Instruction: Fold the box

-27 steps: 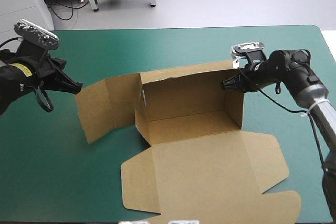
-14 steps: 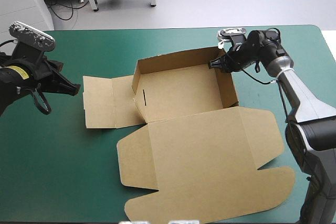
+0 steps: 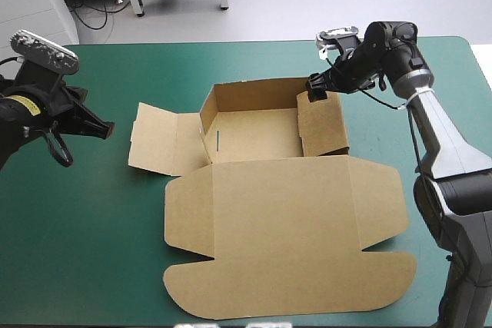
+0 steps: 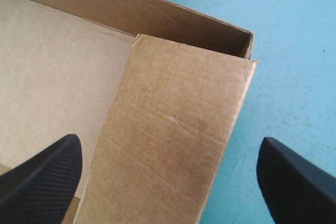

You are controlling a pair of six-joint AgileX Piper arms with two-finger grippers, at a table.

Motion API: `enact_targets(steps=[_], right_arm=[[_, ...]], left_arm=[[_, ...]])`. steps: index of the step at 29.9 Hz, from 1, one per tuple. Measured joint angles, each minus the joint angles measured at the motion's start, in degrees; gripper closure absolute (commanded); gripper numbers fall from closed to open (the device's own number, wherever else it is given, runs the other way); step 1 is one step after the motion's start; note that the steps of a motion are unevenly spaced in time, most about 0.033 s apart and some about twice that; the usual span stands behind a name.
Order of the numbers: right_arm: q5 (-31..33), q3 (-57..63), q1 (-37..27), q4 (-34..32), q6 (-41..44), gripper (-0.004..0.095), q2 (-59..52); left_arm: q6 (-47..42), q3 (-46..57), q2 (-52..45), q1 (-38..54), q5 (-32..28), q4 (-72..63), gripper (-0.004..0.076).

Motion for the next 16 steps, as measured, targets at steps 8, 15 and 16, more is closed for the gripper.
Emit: enact_targets(steps=[8, 15, 16], right_arm=[[0.7, -0.3, 0.0, -3.4, 2.5, 0.0067, -5.2], [0.7, -0.2, 0.0, -4.8, 5.6, 0.0067, -9.8], [0.8, -0.1, 0.0, -4.8, 6.1, 0.0067, -10.0]], left_arm=[[0.0, 0.0, 0.0, 0.0, 0.0, 0.5, 0.0756], [0.0, 0.0, 0.0, 0.0, 0.7, 0.9, 0.0756], [0.0, 0.0, 0.0, 0.0, 0.9, 1.1, 0.0756]])
